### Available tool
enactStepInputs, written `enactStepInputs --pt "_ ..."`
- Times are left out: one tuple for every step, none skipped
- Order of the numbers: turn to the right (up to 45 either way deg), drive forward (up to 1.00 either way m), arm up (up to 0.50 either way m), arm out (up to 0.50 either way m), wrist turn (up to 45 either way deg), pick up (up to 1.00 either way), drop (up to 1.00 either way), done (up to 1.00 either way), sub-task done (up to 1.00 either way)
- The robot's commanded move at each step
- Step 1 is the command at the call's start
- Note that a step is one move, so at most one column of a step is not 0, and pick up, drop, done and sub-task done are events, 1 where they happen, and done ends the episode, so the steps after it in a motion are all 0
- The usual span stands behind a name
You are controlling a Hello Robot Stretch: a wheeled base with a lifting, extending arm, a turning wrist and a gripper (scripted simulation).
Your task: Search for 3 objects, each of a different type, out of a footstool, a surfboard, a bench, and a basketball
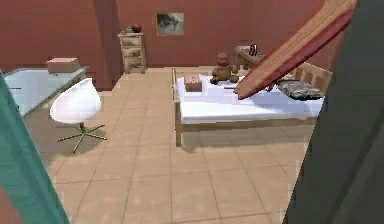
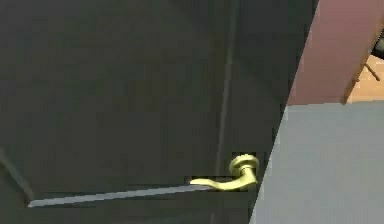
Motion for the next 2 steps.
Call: enactStepInputs --pt "12.0 0.0 0.0 0.0 0.0 0.0 0.0 0.0 0.0" --pt "0.0 0.95 0.0 0.0 0.0 0.0 0.0 0.0 0.0"
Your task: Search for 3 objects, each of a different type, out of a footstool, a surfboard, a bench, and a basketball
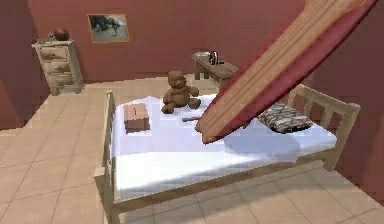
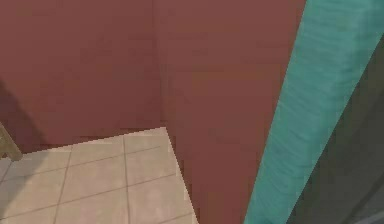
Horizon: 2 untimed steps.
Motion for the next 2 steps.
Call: enactStepInputs --pt "9.0 0.0 0.0 0.0 0.0 0.0 0.0 0.0 0.0" --pt "0.0 0.45 0.0 0.0 0.0 0.0 0.0 0.0 0.0"
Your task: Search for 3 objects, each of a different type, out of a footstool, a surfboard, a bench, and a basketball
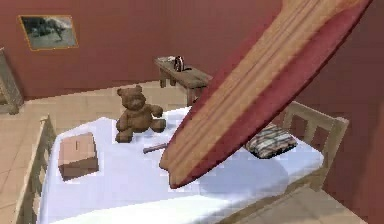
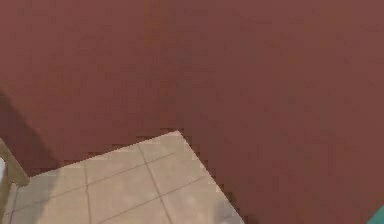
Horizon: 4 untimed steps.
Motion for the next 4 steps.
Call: enactStepInputs --pt "0.0 0.0 0.0 0.0 0.0 0.0 0.0 0.0 1.0" --pt "-45.0 0.0 0.0 0.0 0.0 0.0 0.0 0.0 0.0" --pt "-45.0 0.0 0.0 0.0 0.0 0.0 0.0 0.0 0.0" --pt "-6.0 0.0 0.0 0.0 0.0 0.0 0.0 0.0 0.0"
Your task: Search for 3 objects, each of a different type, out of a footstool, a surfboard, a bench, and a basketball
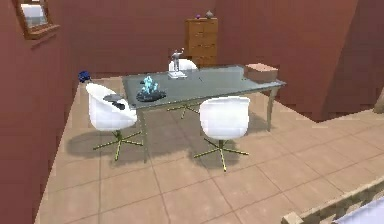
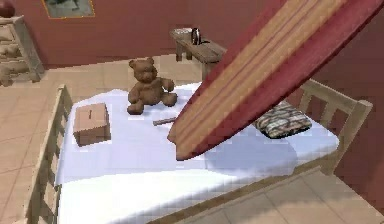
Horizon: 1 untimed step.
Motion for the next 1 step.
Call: enactStepInputs --pt "0.0 0.8 0.0 0.0 0.0 0.0 0.0 0.0 0.0"
